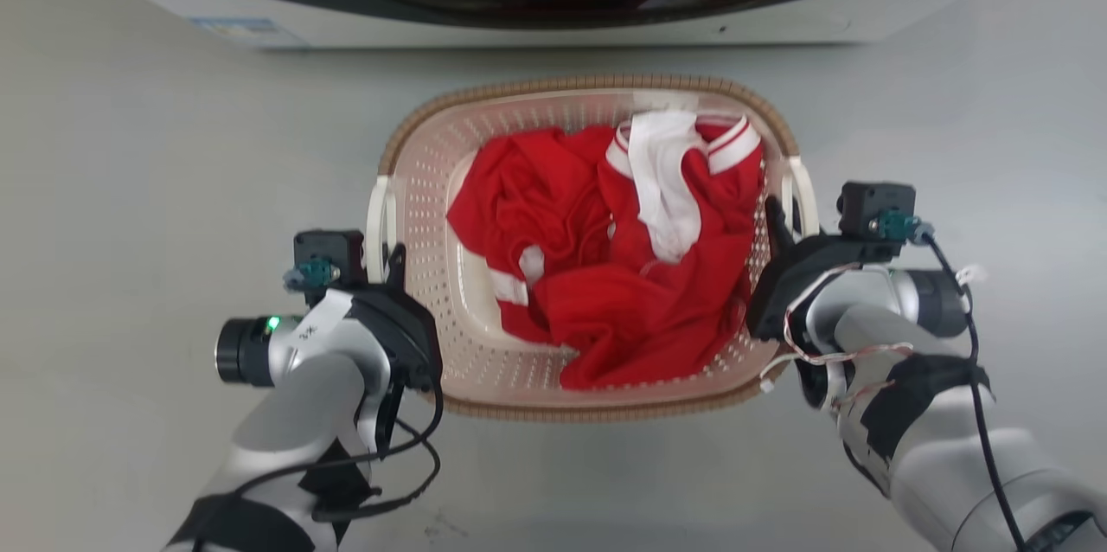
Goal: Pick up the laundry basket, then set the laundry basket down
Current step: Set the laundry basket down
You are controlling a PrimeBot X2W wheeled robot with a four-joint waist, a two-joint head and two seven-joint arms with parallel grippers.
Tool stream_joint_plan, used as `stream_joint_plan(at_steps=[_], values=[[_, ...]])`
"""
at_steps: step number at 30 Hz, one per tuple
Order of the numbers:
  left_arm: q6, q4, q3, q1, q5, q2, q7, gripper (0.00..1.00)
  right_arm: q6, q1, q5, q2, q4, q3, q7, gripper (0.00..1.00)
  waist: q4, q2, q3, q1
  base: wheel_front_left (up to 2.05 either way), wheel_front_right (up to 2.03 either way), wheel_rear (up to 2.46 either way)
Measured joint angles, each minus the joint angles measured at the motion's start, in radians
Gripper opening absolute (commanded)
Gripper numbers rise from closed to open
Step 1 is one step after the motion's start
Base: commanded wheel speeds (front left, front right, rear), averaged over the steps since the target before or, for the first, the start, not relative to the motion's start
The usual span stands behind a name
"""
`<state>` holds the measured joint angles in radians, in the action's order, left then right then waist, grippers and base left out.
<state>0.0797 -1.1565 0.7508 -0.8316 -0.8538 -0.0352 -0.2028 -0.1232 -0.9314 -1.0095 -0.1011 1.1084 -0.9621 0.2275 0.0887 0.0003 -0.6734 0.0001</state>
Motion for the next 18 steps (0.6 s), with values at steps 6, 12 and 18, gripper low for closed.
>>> stream_joint_plan(at_steps=[6, 12, 18], values=[[0.005, 0.004, -0.008, -0.071, 0.003, 0.001, -0.011, 0.00, 0.002, -0.076, 0.013, -0.011, 0.002, 0.009, 0.007, 0.00, 0.008, -0.0001, -0.090, 0.0001, 0.00, 0.00, 0.00], [0.005, -0.001, -0.010, -0.093, 0.009, 0.002, -0.019, 0.00, 0.009, -0.098, 0.017, -0.011, 0.016, 0.011, 0.012, 0.00, 0.014, 0.0000, -0.165, 0.0000, 0.00, 0.00, 0.00], [0.005, -0.009, -0.013, -0.106, 0.009, 0.005, -0.022, 0.00, 0.015, -0.106, 0.024, -0.009, 0.028, 0.013, 0.019, 0.00, 0.020, 0.0000, -0.198, 0.0000, 0.00, 0.00, 0.00]])
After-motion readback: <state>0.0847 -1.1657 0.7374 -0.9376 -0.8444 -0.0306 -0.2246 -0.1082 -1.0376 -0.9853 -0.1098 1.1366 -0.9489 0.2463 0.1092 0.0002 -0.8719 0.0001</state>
